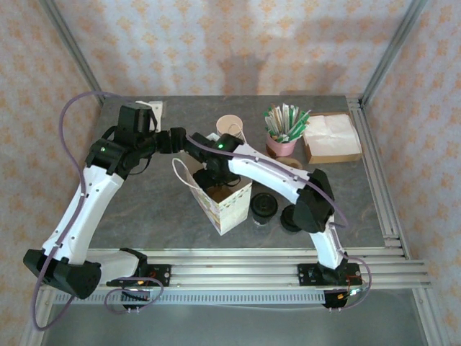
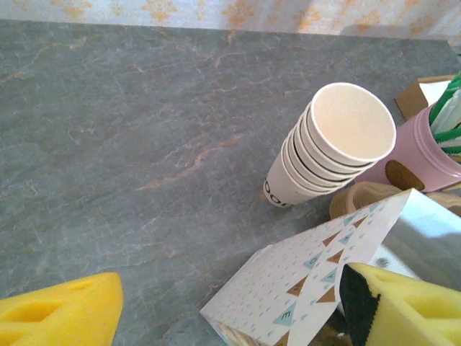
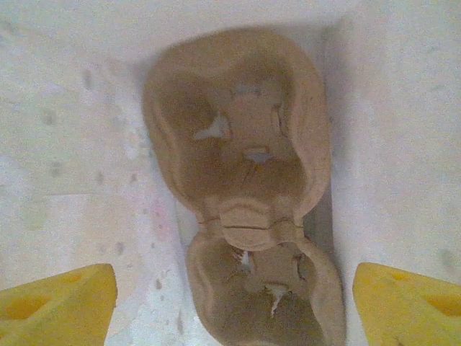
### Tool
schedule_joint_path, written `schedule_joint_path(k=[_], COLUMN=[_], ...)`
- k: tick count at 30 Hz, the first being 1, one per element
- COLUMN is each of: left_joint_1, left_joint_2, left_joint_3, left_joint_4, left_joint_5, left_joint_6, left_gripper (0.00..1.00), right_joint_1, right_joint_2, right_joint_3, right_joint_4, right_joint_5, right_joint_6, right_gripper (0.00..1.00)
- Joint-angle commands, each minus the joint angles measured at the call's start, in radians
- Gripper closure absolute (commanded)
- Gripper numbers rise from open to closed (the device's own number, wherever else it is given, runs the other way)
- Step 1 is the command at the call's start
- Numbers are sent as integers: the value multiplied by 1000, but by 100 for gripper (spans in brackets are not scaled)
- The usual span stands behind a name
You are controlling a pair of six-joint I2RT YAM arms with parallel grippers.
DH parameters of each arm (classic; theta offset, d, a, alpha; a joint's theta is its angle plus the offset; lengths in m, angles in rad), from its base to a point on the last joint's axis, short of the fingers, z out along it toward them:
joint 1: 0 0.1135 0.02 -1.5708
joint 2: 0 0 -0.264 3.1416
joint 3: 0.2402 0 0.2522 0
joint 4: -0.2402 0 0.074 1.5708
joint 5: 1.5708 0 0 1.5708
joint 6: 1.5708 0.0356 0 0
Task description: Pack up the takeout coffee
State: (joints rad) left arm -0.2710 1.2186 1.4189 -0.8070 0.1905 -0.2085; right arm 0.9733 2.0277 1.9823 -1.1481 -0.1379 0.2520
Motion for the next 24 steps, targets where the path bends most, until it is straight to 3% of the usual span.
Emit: schedule_joint_path(k=[1,12,24], left_joint_1=[-29,-35,-36], left_joint_2=[12,7,-16], left_joint_3=[9,28,34], left_joint_4=[-53,-63,-82], left_joint_5=[11,9,-11], left_joint_6=[17,12,-12], left_gripper=[20,21,28], right_joint_1=[10,9,10], right_joint_2=[-75,-172,-273], right_joint_3=[5,-12,-60], right_joint_4=[77,126,180], right_joint_5=[45,51,80], right_joint_6=[22,40,53], right_gripper=[15,19,29])
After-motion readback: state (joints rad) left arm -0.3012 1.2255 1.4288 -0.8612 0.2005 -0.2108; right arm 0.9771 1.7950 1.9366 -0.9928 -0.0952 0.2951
